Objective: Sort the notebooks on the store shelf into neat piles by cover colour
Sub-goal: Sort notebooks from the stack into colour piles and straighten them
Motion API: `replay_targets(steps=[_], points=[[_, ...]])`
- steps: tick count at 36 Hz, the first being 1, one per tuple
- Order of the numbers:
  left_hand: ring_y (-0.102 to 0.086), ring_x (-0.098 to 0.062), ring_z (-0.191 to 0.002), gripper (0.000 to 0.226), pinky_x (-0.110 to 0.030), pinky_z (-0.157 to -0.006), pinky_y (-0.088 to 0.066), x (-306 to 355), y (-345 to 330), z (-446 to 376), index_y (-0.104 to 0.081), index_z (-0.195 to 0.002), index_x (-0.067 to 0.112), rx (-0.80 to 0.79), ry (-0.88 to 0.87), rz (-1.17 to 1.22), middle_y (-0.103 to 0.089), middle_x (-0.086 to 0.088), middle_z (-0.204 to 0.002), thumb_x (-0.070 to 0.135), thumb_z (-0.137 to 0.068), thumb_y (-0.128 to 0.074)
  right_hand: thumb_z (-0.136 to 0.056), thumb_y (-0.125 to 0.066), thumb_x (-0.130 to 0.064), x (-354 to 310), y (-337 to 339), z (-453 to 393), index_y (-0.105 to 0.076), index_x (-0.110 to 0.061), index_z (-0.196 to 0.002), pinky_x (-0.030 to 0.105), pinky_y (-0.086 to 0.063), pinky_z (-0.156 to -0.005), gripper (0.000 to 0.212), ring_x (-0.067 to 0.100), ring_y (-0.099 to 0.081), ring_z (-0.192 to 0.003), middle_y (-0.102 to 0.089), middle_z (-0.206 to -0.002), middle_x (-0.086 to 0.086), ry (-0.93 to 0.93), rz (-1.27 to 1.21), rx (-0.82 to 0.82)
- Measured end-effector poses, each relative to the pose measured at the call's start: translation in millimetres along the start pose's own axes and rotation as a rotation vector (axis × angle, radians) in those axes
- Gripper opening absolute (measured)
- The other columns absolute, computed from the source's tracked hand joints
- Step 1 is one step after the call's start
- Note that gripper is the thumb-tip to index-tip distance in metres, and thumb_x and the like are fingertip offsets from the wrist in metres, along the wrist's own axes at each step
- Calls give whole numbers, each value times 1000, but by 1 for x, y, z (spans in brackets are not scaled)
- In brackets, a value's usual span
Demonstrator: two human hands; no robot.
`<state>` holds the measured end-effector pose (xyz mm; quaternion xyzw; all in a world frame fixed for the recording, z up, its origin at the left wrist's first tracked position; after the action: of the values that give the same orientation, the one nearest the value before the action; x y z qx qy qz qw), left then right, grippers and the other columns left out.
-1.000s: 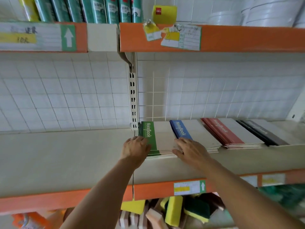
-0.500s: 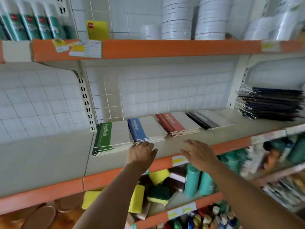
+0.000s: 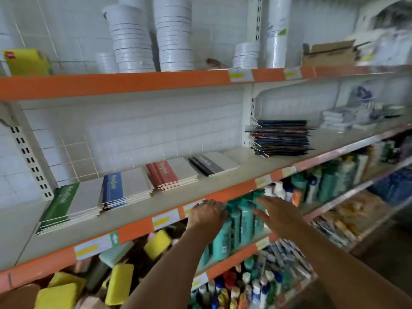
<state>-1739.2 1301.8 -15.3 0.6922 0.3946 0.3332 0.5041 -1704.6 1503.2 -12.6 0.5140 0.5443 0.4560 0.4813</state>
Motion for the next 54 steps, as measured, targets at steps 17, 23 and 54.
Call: replay_targets(steps=[17, 23, 54], points=[[-49, -21, -119, 37, -31, -95, -38, 73, -25, -138, -53, -125, 23, 4, -125, -28, -55, 1, -128, 42, -100, -34, -100, -33, -48, 117, 29, -41, -45, -26, -136, 29, -40, -95, 44, 15, -51, -120, -54, -133, -4, -163, 26, 67], [-46, -19, -124, 40, -30, -99, -36, 84, -25, -194, -49, -132, 22, 19, -150, -33, -51, 1, -134, 41, -101, -33, -99, -35, -49, 152, 45, -77, -49, -25, -133, 29, -40, -97, 44, 17, -51, -119, -55, -132, -3, -217, 12, 118], [-30, -20, -138, 48, -39, -112, -27, 258, -30, -397, -25, -146, 25, 132, 60, -85, -29, 0, -152, 43, -102, -29, -102, -32, -42, 408, 84, -237, -39, -22, -141, 29, -39, -97, 45, 18, -50, -120, -53, -136, 1, 69, 119, 168]])
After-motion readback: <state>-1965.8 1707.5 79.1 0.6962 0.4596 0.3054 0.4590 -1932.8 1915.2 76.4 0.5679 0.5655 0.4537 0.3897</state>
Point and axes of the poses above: each hand's wrist, its own z-axis away from the middle knuckle, its own y-axis out of the back of the hand, x = y × z, the point moved 1 cm from there along -z, towards the middle knuckle
